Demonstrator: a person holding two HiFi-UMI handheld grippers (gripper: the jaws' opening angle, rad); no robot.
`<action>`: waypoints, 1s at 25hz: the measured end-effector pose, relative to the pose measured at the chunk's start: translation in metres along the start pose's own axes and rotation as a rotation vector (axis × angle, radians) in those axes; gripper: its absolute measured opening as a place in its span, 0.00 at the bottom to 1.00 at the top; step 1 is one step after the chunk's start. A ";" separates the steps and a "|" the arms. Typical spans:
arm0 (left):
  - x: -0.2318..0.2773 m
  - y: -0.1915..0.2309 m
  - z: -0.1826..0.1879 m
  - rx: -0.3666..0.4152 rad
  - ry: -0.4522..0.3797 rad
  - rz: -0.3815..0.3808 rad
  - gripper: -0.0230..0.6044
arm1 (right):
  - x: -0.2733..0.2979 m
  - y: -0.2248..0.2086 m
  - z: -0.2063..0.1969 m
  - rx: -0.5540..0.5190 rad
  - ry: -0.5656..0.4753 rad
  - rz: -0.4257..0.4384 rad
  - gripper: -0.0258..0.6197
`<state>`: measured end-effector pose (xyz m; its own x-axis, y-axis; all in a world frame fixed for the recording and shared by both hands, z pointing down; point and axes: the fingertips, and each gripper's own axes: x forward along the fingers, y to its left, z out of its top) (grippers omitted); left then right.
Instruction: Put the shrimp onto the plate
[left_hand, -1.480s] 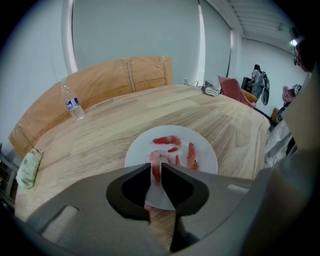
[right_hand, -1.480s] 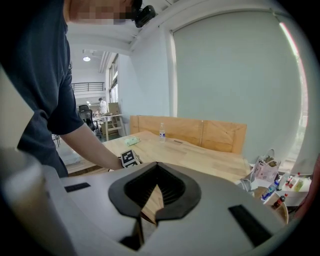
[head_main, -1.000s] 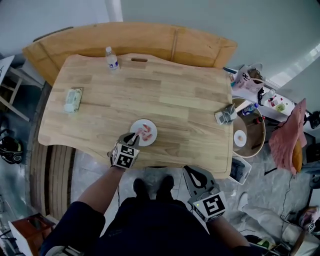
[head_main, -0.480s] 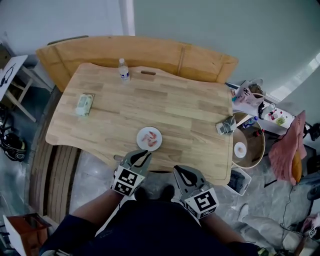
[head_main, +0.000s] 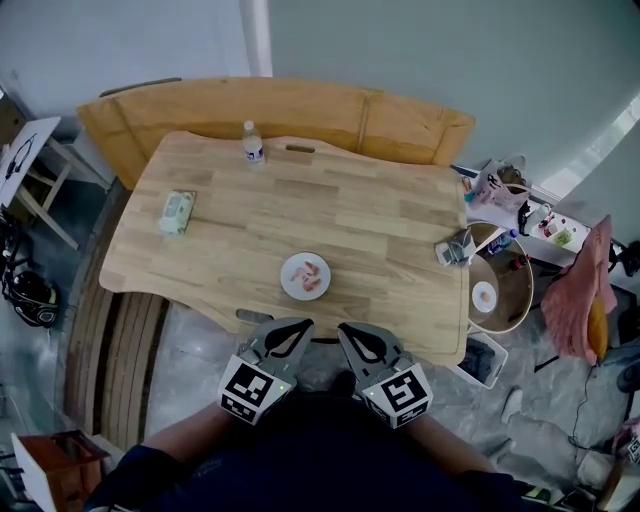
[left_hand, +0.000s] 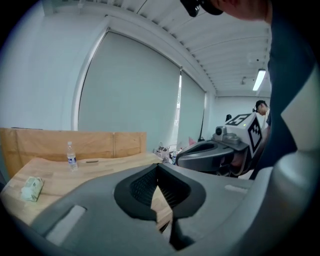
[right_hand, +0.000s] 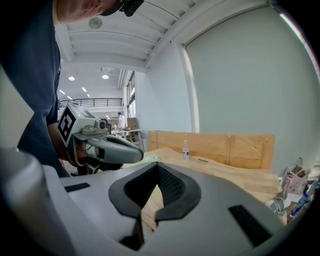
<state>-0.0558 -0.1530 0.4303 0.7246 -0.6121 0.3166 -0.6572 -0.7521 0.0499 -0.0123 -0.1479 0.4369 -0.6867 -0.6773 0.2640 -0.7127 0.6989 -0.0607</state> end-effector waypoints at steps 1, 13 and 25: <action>-0.002 -0.003 0.002 -0.001 -0.012 0.000 0.05 | 0.000 0.002 0.000 -0.001 -0.002 0.001 0.05; -0.008 -0.014 -0.004 -0.018 -0.045 -0.023 0.05 | 0.003 0.015 -0.001 0.012 -0.018 0.027 0.05; -0.006 -0.013 -0.005 -0.032 -0.044 -0.019 0.05 | 0.000 0.012 -0.002 0.017 -0.021 0.026 0.05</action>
<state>-0.0525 -0.1385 0.4322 0.7449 -0.6085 0.2737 -0.6491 -0.7559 0.0860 -0.0204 -0.1391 0.4385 -0.7079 -0.6636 0.2420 -0.6965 0.7127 -0.0833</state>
